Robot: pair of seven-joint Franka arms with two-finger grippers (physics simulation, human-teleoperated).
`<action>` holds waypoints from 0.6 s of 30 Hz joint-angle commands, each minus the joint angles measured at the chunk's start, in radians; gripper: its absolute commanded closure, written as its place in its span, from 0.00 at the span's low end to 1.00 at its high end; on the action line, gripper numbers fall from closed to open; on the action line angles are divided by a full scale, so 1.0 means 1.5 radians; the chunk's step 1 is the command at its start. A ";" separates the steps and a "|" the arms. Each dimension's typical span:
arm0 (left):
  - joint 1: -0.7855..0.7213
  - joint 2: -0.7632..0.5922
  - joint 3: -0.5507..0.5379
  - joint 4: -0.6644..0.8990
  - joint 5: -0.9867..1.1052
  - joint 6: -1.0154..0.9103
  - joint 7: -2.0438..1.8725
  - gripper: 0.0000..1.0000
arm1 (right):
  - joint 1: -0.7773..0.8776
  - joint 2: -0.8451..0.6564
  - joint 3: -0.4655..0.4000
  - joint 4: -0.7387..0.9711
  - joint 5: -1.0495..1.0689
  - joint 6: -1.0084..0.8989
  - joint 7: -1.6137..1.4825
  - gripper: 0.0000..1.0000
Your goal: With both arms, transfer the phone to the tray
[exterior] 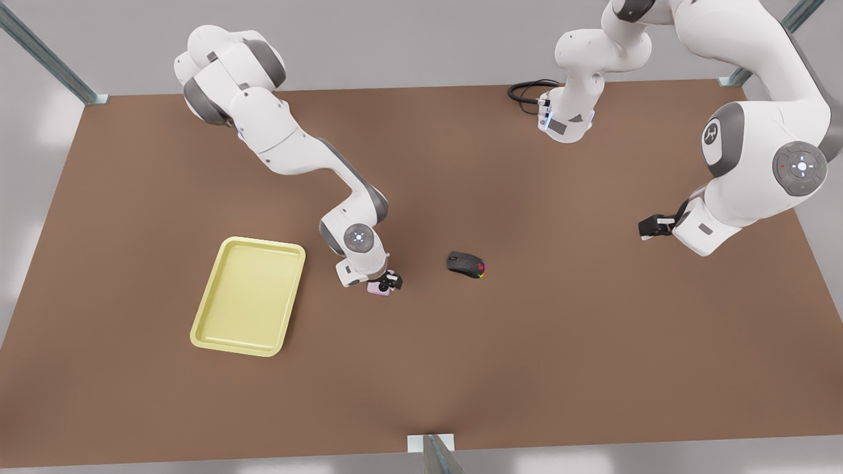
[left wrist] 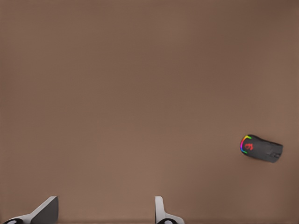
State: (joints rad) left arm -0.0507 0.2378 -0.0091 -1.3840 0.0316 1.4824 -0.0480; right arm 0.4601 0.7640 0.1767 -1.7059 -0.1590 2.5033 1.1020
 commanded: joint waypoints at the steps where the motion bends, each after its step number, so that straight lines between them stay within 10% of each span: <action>1: 0.000 0.000 0.000 0.000 0.000 0.001 0.025 0.00 | 0.000 0.000 0.001 0.000 -0.002 0.004 0.083 0.00; 18: 0.001 0.005 0.000 0.001 -0.001 0.001 0.025 0.00 | -0.004 -0.005 0.001 0.000 -0.002 -0.003 0.070 0.22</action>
State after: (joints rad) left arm -0.0497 0.2466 -0.0091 -1.3826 0.0302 1.4837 -0.0244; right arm 0.4544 0.7583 0.1779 -1.7063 -0.1611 2.5076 1.1696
